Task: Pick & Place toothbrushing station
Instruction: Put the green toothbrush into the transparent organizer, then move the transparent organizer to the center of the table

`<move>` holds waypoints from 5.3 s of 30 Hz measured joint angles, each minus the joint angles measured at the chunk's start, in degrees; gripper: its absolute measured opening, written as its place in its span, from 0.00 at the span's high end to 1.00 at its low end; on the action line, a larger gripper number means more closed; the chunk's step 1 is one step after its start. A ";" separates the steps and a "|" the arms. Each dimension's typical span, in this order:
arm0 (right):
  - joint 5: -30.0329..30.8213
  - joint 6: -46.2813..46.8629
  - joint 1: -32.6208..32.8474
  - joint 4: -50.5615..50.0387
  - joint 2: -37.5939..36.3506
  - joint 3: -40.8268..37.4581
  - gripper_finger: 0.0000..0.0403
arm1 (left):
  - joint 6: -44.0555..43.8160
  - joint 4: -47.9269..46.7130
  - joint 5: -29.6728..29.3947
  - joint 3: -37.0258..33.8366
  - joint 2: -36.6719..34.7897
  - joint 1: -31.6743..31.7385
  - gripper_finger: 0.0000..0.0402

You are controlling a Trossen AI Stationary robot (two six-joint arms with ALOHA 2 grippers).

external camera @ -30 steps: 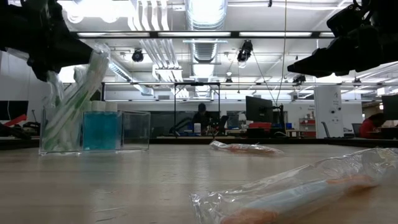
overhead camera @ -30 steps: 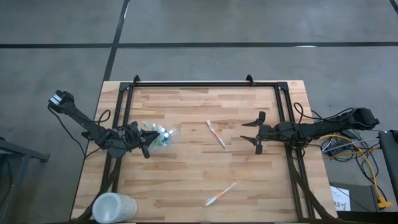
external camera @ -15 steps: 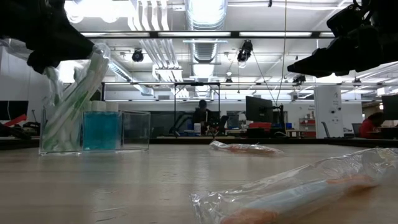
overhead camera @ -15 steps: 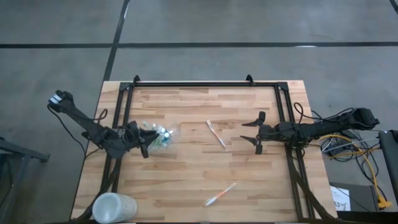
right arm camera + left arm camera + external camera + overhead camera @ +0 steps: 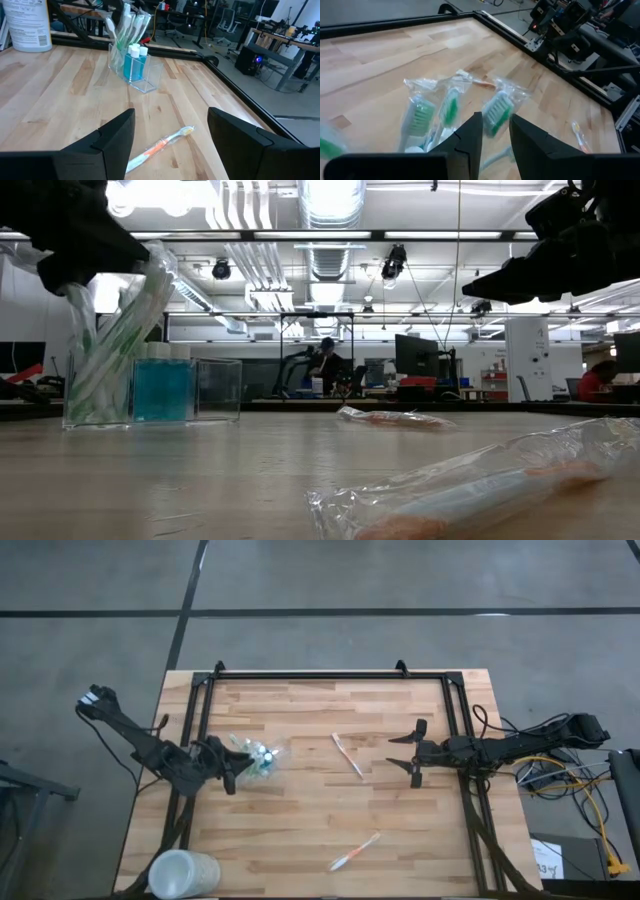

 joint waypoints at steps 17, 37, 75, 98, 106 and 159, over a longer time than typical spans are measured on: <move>0.00 0.00 0.01 0.01 0.00 0.00 0.39 | -12.46 -14.70 6.07 7.42 0.02 0.00 0.66; -0.01 0.00 0.00 0.01 0.00 0.00 0.39 | 3.64 -12.51 -1.47 14.53 6.36 0.17 0.66; 0.00 0.00 0.00 0.00 0.00 0.00 0.39 | 68.10 22.16 26.44 21.19 1.26 -3.65 0.66; 0.00 0.02 -0.01 -0.02 0.00 0.00 0.39 | 67.46 64.46 33.03 -25.06 -29.87 -4.35 0.66; 0.00 0.00 -0.01 -0.02 0.01 0.00 0.39 | 63.71 47.01 30.81 -25.05 -35.23 -4.37 0.66; 0.15 -2.13 -0.03 0.00 0.00 0.00 0.39 | 50.49 25.44 35.65 -25.19 -32.28 -4.37 0.66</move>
